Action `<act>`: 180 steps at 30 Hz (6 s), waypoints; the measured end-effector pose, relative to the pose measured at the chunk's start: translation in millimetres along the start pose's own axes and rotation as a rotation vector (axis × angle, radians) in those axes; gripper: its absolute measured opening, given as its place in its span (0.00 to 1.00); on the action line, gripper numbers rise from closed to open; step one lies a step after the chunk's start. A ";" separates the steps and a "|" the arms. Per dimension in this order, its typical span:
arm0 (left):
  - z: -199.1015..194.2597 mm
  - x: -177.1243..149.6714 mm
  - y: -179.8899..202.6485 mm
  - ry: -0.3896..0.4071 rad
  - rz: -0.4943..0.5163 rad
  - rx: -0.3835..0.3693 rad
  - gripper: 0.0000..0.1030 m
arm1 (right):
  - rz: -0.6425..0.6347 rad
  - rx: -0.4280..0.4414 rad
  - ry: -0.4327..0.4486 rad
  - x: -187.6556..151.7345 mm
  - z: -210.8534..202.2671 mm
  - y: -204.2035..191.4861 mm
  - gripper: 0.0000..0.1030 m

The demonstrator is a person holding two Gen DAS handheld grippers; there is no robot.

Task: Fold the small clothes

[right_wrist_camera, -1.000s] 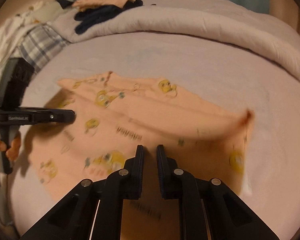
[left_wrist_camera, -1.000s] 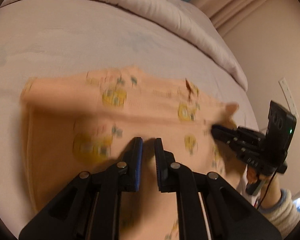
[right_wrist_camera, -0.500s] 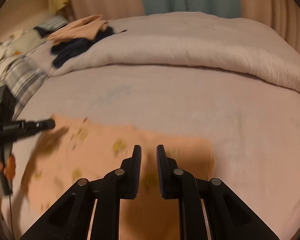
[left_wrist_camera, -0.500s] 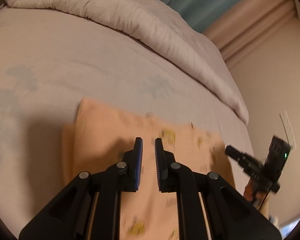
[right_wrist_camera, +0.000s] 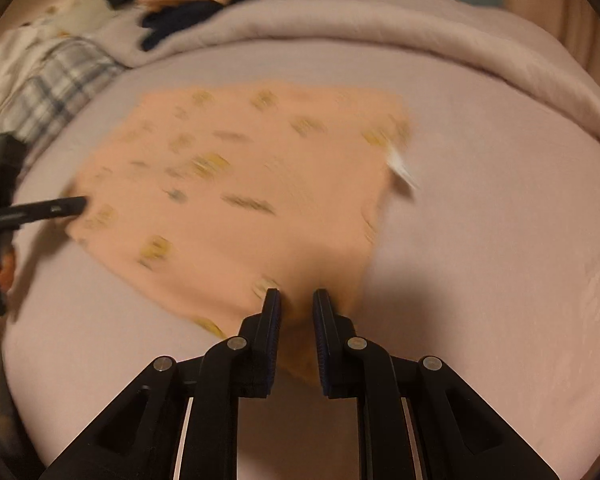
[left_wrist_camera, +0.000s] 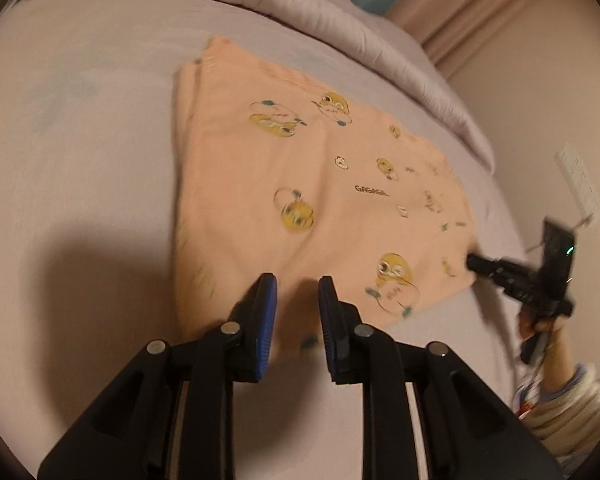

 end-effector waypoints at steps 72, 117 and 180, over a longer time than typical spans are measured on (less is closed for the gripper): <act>40.6 115.6 48.7 0.021 -0.189 -0.003 0.12 | 0.432 0.306 0.085 47.1 32.0 -33.5 0.21; 39.3 8.2 42.6 -0.111 -0.339 -0.078 0.43 | 0.625 0.275 0.075 57.7 58.9 14.3 0.10; 114.6 -1.4 144.5 -0.080 0.227 0.058 0.12 | 0.044 -0.005 0.059 5.7 -2.1 -14.0 0.16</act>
Point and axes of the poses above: each gripper's, at about its wrist camera, not at the fingertips, and z roughly the way its jaws point, y to its right, x to its top, the point moved 4 cm from there along z, roughly the way its jaws point, and after that the axes turned 10 degrees about y, right-handed, at the moved point
